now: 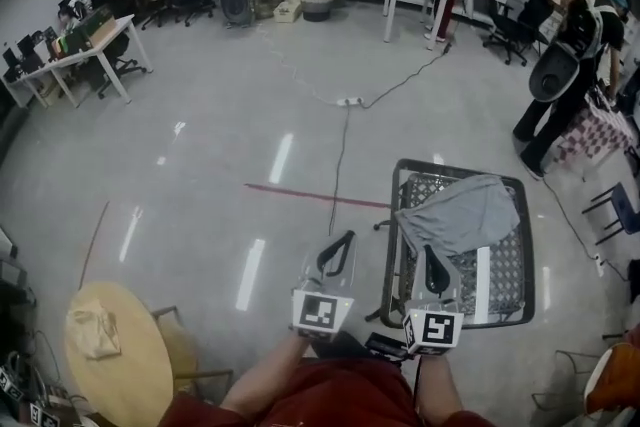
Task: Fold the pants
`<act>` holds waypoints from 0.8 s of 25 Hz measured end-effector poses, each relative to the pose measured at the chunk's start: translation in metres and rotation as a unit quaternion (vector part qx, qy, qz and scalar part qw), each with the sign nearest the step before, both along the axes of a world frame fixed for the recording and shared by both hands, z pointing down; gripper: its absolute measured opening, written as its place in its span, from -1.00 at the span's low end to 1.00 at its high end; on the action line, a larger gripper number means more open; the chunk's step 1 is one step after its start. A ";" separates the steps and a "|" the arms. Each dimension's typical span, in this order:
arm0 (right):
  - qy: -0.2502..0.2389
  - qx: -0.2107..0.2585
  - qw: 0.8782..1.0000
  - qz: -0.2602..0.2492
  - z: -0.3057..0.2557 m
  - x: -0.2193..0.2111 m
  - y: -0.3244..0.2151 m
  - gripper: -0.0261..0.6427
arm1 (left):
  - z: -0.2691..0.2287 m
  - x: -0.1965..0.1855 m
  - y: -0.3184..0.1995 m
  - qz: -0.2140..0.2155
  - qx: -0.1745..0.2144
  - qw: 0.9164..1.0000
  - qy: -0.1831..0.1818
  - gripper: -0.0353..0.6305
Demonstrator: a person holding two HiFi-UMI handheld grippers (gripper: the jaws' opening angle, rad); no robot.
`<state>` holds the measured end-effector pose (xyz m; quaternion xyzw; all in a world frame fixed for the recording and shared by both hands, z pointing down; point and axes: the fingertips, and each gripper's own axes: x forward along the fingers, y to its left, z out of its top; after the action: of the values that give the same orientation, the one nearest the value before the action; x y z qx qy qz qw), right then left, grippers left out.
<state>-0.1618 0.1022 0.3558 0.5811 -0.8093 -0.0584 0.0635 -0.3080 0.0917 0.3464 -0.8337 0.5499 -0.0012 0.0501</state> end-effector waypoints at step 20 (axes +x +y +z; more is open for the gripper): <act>-0.035 -0.013 0.975 0.218 0.000 0.071 -0.154 -0.92 | -0.022 0.081 -0.209 0.222 0.027 0.974 -0.040 -0.88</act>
<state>-0.0907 -0.0515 0.3558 0.7442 -0.6657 -0.0117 0.0538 -0.2272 -0.1173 0.3241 -0.9327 0.3483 -0.0081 0.0936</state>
